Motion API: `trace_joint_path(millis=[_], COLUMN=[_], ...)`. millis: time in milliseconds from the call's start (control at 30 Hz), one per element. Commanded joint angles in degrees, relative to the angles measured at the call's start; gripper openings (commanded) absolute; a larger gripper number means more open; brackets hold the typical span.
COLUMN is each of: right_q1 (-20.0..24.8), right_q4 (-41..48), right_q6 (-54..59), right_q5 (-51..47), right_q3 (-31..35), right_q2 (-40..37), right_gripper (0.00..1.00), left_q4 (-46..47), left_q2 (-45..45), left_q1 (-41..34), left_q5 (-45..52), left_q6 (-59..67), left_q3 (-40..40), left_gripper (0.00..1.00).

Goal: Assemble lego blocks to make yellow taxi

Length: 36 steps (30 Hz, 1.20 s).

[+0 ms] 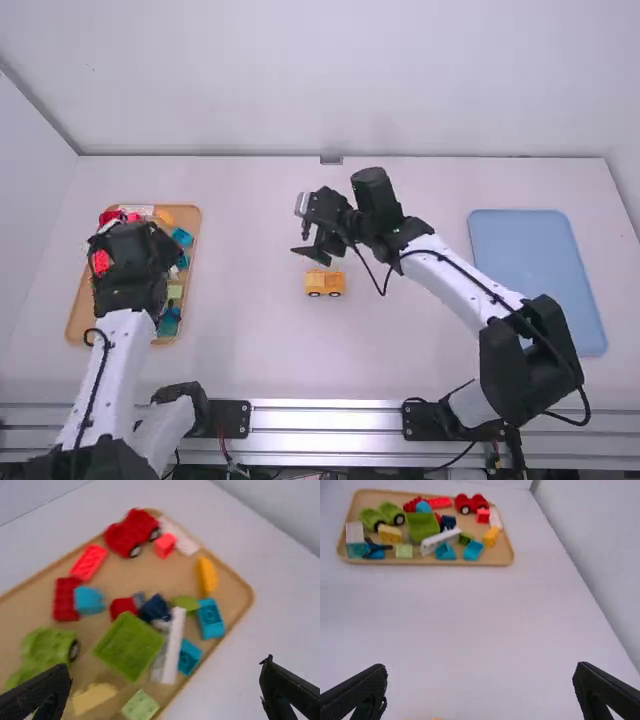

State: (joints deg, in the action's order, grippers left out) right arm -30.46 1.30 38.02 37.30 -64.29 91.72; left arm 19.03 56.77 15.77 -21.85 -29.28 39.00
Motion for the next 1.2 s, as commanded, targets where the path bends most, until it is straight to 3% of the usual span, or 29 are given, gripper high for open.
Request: trace_joint_path(millis=[0, 300, 533, 800, 900, 967, 1100, 1167], right_q1=[-0.4, -0.3, -0.3, -0.3, -0.3, -0.3, -0.2, -0.3], right_q4=[-0.7, 3.1, 4.8, 5.6, 5.6, 5.4, 5.0, 4.7], right_q6=[-3.4, -1.6, -1.6, -0.3, -0.3, -0.3, -0.3, -0.3], right_q5=[0.4, 3.6, 3.6, 3.2, 3.2, 3.2, 2.3, 0.3], right_q3=[-3.1, -8.7, -10.8, -10.8, -10.8, -10.8, -10.8, -10.8], right_q2=[0.5, 2.5, 3.1, 3.1, 3.1, 3.1, 3.1, 3.1], right_gripper=[0.99, 0.99, 0.99, 0.99, 0.99, 0.99, 0.99, 0.99], left_q4=[2.3, 4.0, 12.9, 28.8, 30.8, 30.9, 27.5, 26.3], left_q2=[-2.8, -4.1, -0.2, 20.0, 25.8, 29.4, 32.7, 33.1], left_q1=[2.8, 15.9, 24.2, 24.8, 24.7, 24.7, 24.7, 24.7], left_q5=[-2.7, 11.0, 20.3, 25.8, 28.6, 28.9, 28.9, 28.9], left_q6=[-4.2, 3.3, 7.2, 23.5, 31.8, 37.4, 47.5, 53.7], left_q3=[1.8, 2.3, 8.1, 23.5, 25.4, 25.5, 24.3, 23.1], left_gripper=[0.99, 0.99, 0.99, 0.99, 0.91, 0.74, 0.66, 0.68])
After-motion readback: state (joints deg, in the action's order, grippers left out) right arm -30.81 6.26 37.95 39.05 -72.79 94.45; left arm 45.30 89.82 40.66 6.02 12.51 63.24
